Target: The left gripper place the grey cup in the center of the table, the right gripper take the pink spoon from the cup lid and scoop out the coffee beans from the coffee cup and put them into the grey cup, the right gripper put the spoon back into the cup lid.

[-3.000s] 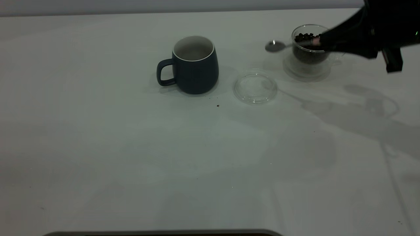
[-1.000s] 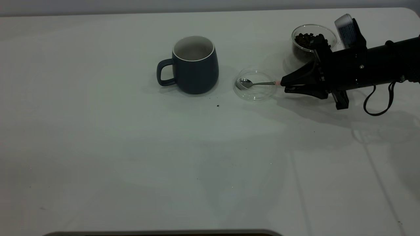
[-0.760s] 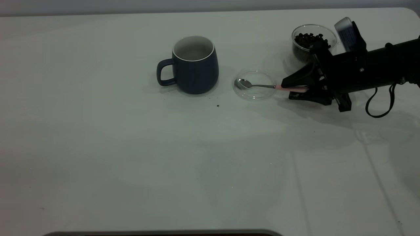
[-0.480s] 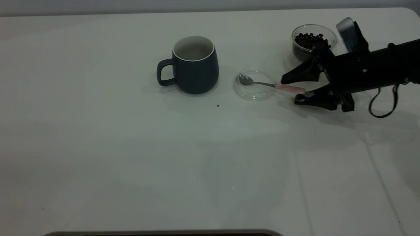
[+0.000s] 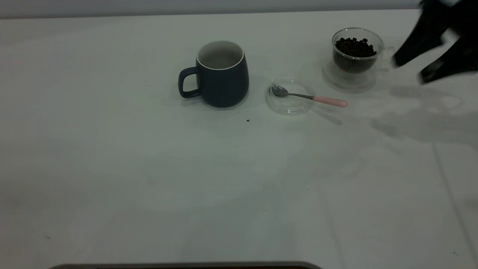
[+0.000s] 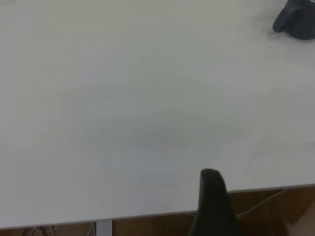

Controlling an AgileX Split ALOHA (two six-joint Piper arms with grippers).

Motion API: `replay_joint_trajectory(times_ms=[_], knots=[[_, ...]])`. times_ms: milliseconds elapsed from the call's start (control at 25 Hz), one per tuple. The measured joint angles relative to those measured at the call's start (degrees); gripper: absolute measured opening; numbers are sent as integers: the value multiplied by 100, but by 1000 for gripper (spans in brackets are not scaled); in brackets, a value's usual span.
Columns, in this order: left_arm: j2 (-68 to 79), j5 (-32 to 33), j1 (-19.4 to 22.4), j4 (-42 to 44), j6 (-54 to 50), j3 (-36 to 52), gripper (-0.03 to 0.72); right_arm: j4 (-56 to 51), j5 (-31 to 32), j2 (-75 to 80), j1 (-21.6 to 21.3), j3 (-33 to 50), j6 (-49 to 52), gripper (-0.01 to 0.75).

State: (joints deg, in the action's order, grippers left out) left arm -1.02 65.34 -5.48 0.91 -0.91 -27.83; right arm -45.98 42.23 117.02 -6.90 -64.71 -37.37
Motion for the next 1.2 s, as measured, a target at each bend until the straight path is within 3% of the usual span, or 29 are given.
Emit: replay_joint_trajectory(times_ms=[200, 400, 680, 1200], knots=[[0, 0, 0, 0, 5, 0, 567, 2037, 734, -1617, 414, 7, 1485, 589], [0, 0, 0, 0, 15, 0, 567, 3091, 1674, -3070, 795, 51, 2336, 589], [0, 0, 0, 0, 15, 0, 567, 3366, 2156, -4608, 870, 370, 2636, 589], [0, 0, 0, 0, 15, 0, 567, 3640, 2196, -7880, 870, 2424, 2480, 589]])
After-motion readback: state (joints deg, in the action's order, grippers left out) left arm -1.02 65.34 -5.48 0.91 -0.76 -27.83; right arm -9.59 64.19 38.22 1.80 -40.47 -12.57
